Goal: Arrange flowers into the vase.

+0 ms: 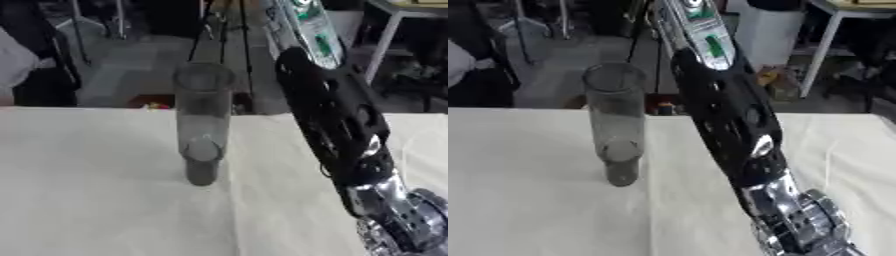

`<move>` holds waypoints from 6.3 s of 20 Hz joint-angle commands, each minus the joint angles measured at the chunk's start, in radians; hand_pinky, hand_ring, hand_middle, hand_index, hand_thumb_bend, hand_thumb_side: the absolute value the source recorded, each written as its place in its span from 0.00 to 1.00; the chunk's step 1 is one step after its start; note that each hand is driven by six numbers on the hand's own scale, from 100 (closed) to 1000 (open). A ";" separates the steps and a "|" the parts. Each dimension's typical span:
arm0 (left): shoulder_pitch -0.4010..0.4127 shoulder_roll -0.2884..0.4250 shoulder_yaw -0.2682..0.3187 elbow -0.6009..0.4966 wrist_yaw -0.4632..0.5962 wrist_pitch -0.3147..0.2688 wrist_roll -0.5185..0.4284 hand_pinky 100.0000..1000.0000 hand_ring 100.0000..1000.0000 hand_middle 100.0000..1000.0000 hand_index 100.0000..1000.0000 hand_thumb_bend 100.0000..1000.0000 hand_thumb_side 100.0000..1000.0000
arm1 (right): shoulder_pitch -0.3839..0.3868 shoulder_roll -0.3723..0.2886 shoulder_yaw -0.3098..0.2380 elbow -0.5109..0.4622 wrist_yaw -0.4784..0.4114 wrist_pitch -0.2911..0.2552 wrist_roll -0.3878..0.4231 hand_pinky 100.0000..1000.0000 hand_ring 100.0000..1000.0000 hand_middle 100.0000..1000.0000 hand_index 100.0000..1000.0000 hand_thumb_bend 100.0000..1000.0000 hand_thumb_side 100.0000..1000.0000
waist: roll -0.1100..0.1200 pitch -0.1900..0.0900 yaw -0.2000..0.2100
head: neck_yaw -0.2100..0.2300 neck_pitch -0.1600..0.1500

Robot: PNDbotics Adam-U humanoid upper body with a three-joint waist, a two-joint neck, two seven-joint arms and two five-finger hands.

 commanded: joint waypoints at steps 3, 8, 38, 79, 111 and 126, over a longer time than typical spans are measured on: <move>-0.005 0.021 0.003 -0.014 0.009 0.003 -0.001 0.40 0.56 0.72 0.80 0.00 1.00 | -0.016 -0.020 0.005 0.002 -0.009 0.078 -0.080 0.00 1.00 0.00 0.00 0.00 0.52 | 0.003 -0.038 0.003 | 0.002 0.012; -0.005 0.021 0.003 -0.014 0.013 0.004 -0.003 0.40 0.56 0.72 0.80 0.00 1.00 | -0.008 -0.011 0.006 -0.024 -0.002 0.141 -0.114 0.00 1.00 0.00 0.00 0.00 0.52 | 0.001 -0.046 0.004 | 0.003 0.019; -0.017 0.011 0.005 -0.014 0.022 0.010 -0.007 0.40 0.56 0.72 0.80 0.00 1.00 | 0.036 0.044 -0.016 -0.025 -0.036 0.222 -0.177 0.00 1.00 0.00 0.00 0.00 0.52 | -0.017 -0.049 0.009 | 0.014 0.035; -0.025 -0.006 0.008 -0.014 0.024 0.017 -0.004 0.40 0.56 0.72 0.80 0.00 1.00 | 0.121 0.046 0.000 0.008 0.011 0.249 -0.058 0.09 1.00 0.00 0.00 0.13 0.72 | -0.016 -0.028 0.022 | 0.053 0.038; -0.026 -0.015 0.008 -0.014 0.028 0.021 -0.006 0.39 0.55 0.72 0.80 0.00 1.00 | 0.168 0.022 -0.007 0.054 0.092 0.003 0.069 0.30 1.00 0.09 0.09 0.39 0.90 | -0.013 -0.020 0.024 | 0.068 0.024; -0.023 -0.015 0.008 -0.014 0.027 0.023 -0.005 0.39 0.55 0.72 0.80 0.00 1.00 | 0.187 -0.010 0.006 0.071 0.298 -0.031 0.125 0.37 1.00 0.14 0.12 0.35 0.89 | -0.011 -0.020 0.018 | 0.074 0.024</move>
